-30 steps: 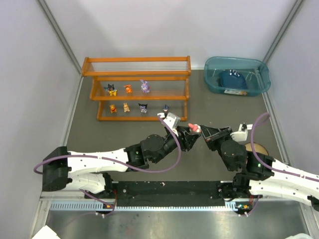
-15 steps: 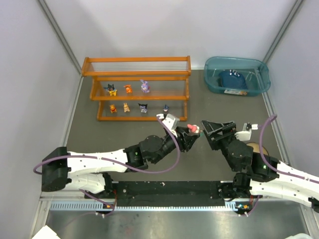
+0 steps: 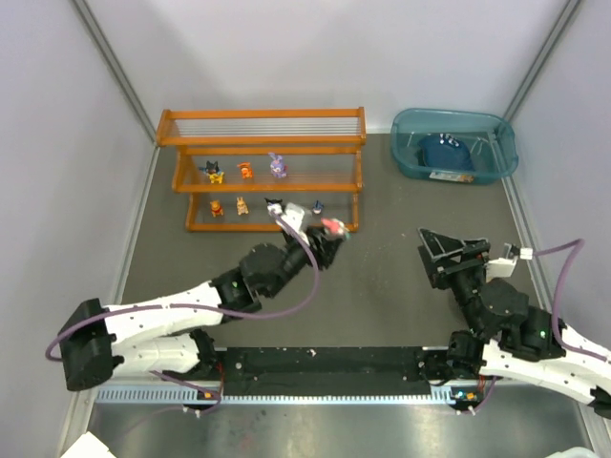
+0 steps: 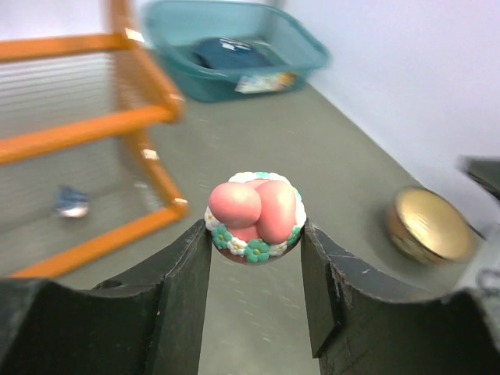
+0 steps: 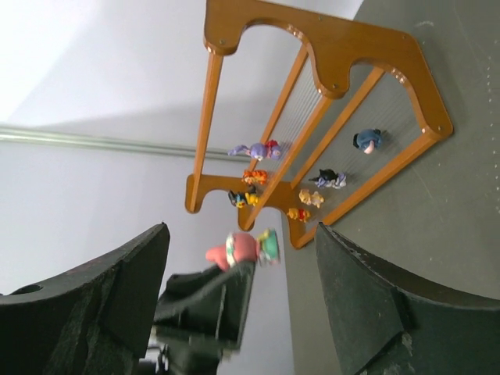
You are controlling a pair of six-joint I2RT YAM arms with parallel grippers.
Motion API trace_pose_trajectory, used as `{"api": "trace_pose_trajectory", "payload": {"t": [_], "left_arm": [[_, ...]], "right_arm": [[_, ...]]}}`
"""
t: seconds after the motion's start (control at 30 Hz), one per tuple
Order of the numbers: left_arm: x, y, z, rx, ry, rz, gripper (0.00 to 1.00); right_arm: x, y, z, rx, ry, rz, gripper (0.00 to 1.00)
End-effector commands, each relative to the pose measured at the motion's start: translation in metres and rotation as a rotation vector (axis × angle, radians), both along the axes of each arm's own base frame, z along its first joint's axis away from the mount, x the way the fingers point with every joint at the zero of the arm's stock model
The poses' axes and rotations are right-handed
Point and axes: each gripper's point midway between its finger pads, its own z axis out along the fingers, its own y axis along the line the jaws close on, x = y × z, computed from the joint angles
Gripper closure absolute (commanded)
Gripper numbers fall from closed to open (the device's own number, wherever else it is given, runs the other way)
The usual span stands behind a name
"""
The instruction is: Place and organize the plastic toys onto the shelf
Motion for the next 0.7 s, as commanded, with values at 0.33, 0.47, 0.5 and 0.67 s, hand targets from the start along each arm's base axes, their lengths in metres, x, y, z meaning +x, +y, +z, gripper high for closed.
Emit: {"api": "trace_pose_trajectory", "payload": {"t": [0.33, 0.47, 0.5, 0.67], "left_arm": [[0.161, 0.047, 0.024, 0.065, -0.096, 0.255, 1.0], [0.187, 0.042, 0.015, 0.083, -0.084, 0.279, 1.0], [0.19, 0.041, 0.014, 0.084, -0.083, 0.28, 1.0], [0.21, 0.031, 0.01, 0.098, -0.081, 0.289, 1.0]], "right_arm": [[-0.005, -0.036, -0.033, -0.094, 0.006, -0.063, 0.27], [-0.005, -0.042, -0.037, -0.116, 0.008, -0.081, 0.27], [-0.005, -0.043, -0.037, -0.114, 0.006, -0.082, 0.27], [-0.004, -0.052, -0.04, -0.125, 0.002, -0.115, 0.27]]}}
